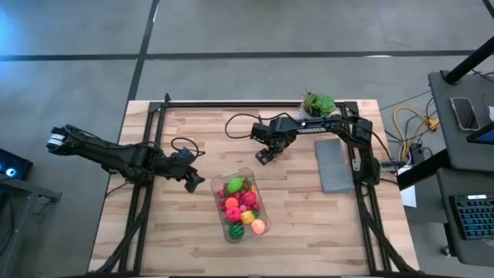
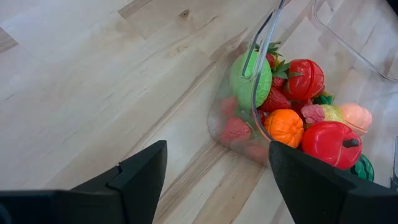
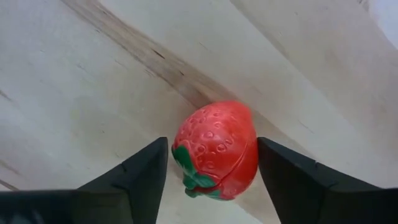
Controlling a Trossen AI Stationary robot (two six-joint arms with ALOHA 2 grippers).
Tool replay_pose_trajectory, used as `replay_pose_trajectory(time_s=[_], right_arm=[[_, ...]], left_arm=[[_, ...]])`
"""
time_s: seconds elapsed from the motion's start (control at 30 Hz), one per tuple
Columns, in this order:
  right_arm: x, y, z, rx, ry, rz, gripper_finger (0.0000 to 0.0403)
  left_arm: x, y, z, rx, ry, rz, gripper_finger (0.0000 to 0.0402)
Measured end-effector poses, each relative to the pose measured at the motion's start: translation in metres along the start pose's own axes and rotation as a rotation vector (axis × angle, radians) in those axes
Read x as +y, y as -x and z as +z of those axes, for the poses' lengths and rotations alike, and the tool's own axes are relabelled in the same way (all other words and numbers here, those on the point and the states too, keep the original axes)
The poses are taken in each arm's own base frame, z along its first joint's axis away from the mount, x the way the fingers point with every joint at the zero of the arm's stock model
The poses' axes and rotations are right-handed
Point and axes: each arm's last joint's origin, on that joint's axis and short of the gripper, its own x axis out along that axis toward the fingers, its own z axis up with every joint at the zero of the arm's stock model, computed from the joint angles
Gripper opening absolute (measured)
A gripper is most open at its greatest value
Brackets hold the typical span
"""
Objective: Pick and placing Produce into tupperware
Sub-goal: Put the red strawberry into the transparent bin
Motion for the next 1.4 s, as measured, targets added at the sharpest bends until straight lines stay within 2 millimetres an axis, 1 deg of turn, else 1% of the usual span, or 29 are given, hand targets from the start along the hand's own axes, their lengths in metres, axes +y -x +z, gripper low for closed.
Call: replay_pose_trajectory(time_s=[0.47,0.7,0.8,0.87,0.97,1.07,1.17,1.27,1.33,1.4], right_arm=[[0.0,0.0,0.0,0.0,0.0,0.0,0.0201],[0.0,0.001,-0.001,0.006,0.0,0.005,0.0197],[0.001,0.007,-0.001,0.012,0.002,0.026,0.0196],[0.003,0.016,-0.002,-0.001,0.008,0.042,0.0196],[0.007,0.036,-0.004,-0.042,0.02,0.071,0.0196],[0.011,0.065,-0.009,-0.095,0.038,0.143,0.0196],[0.019,0.102,-0.018,-0.131,0.089,0.286,0.0196],[0.032,0.133,-0.031,-0.137,0.192,0.472,0.0196],[0.043,0.148,-0.038,-0.136,0.258,0.589,0.0196],[0.056,0.157,-0.044,-0.135,0.312,0.691,0.0196]], left_arm=[[-0.001,0.0,0.0,-0.005,0.002,-0.007,0.0267],[-0.001,0.0,0.001,-0.008,0.003,-0.011,0.0267],[-0.001,0.0,0.001,-0.007,0.003,-0.011,0.0267],[-0.001,0.0,0.001,-0.007,0.003,-0.01,0.0267],[-0.001,0.0,0.001,-0.007,0.003,-0.011,0.0267],[-0.001,0.0,0.001,-0.008,0.003,-0.012,0.0267],[-0.002,0.0,0.001,-0.011,0.004,-0.014,0.0267],[-0.002,0.0,0.001,-0.015,0.005,-0.013,0.0267],[-0.002,0.0,0.002,-0.023,0.013,-0.008,0.0267],[-0.002,-0.001,0.002,-0.035,0.041,0.001,0.0267]])
